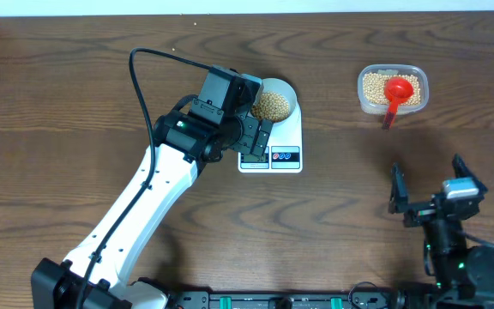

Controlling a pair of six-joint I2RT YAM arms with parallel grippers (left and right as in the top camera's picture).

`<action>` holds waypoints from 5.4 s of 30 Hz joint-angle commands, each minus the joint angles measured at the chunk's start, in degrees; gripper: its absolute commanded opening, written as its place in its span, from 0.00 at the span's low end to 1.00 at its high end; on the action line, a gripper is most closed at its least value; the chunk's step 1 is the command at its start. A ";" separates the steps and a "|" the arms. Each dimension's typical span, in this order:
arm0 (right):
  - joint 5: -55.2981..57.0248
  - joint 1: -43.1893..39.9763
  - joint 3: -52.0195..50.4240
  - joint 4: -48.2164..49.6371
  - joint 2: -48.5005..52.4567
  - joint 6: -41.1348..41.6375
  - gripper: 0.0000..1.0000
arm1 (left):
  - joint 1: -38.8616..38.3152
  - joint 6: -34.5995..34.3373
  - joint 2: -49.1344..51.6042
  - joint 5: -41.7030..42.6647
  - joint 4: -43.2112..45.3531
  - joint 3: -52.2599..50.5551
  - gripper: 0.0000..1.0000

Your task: Scoop item into bowl and weigh 50g on scale

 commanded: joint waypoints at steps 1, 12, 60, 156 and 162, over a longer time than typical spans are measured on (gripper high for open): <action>0.85 -0.13 -4.46 1.81 -4.31 -0.61 0.99 | 0.13 -0.11 -0.74 0.07 -0.17 0.07 0.94; -0.31 -0.02 -14.29 4.42 -5.84 -0.57 0.99 | 0.13 -0.13 -0.74 0.07 -0.17 0.07 0.94; -0.66 -0.04 -15.85 6.03 -5.79 -0.39 0.99 | 4.57 1.03 -4.57 -3.34 3.69 -1.51 0.94; -0.66 -0.04 -15.85 6.03 -5.79 -0.39 0.99 | 28.20 9.57 -83.91 -1.42 36.59 -74.40 0.94; -0.68 -0.04 -15.85 6.01 -5.79 -0.39 0.99 | 28.20 9.57 -83.91 -1.42 36.59 -74.40 0.94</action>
